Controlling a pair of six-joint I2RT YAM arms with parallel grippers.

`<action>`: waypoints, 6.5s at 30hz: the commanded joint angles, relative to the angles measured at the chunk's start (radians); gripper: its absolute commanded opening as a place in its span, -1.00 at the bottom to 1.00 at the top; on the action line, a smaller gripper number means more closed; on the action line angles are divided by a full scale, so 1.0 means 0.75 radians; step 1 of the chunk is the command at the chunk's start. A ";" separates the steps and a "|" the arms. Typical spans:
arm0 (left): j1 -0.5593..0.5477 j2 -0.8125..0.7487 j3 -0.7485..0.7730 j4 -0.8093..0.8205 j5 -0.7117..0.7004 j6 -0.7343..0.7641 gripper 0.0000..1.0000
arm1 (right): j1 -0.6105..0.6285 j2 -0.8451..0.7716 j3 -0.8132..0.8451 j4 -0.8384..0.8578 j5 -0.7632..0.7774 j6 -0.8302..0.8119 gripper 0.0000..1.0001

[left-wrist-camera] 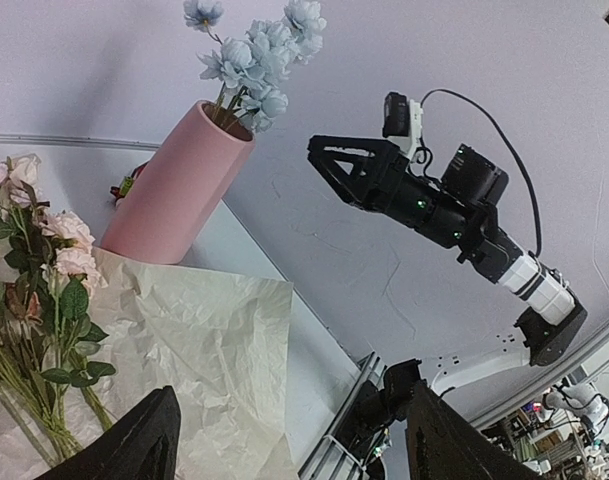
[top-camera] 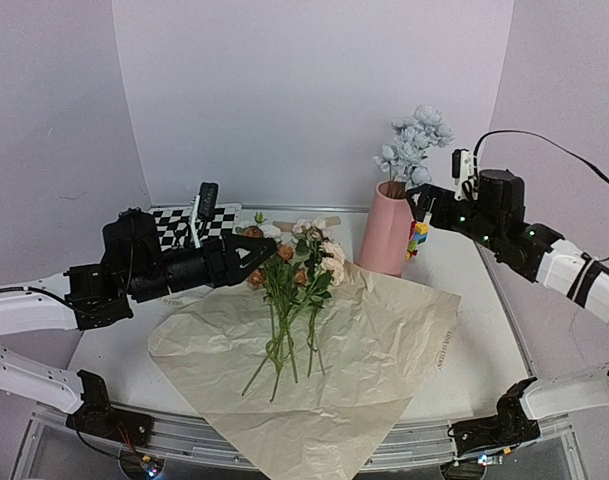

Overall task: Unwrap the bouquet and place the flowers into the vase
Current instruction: Pick up the fake flower from the wrapping paper, then insert the fake flower into the vase.

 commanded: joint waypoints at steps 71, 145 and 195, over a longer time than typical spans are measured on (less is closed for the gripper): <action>0.127 1.140 0.447 -0.585 -0.287 -0.173 -0.71 | 0.585 0.202 -0.439 0.152 -0.350 0.433 0.97; -0.008 0.734 0.244 -0.201 -0.127 -0.152 -1.00 | 0.592 0.075 -0.362 0.111 -0.152 0.461 0.97; -0.141 0.373 0.365 -0.067 0.216 0.032 -0.91 | 0.592 0.177 0.230 0.197 -0.261 0.521 -0.52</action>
